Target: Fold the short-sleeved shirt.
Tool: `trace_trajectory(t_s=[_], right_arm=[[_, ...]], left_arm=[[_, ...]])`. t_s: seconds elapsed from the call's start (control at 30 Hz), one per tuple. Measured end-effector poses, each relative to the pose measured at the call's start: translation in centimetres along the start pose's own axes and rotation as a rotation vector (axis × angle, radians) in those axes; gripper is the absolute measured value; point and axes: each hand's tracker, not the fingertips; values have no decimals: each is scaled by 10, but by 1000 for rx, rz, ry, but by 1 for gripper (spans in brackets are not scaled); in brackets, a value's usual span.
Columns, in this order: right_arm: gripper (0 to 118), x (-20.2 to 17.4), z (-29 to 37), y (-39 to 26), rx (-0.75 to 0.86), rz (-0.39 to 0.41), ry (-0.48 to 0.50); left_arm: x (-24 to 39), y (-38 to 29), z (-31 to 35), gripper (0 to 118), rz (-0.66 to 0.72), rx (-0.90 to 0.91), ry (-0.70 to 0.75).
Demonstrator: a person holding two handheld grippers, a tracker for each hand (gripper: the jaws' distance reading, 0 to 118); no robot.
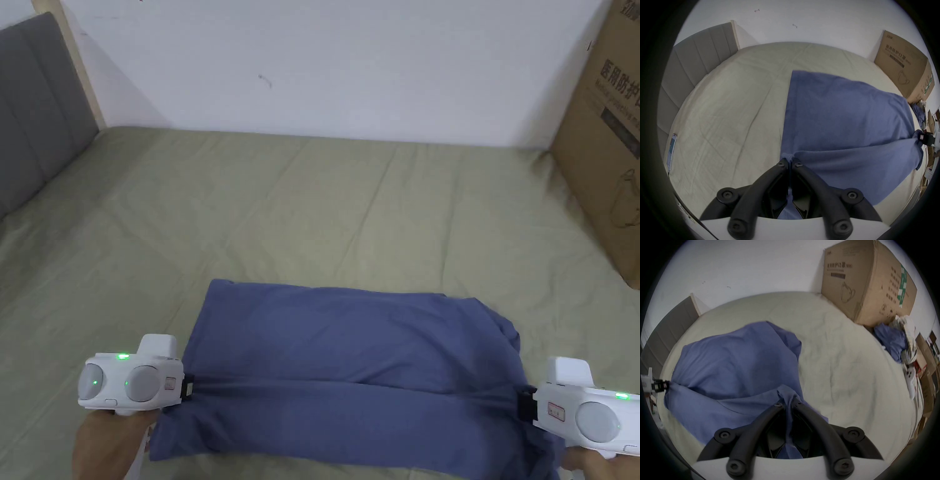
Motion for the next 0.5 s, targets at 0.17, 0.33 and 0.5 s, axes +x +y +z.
trace_trajectory(t_s=[0.17, 0.33, 0.5], right_arm=[[5, -5, 3, -6, -7, -36, -4], [85, -16, 53, 6, 131, -62, -3], [95, -22, 123, 18, 312, -9, 19]], left_arm=[[-1, 3, 0, 24, 68, -40, -22], [-4, 13, 37, 103, 160, 67, -73], [11, 16, 112, 103, 67, 308, -71]])
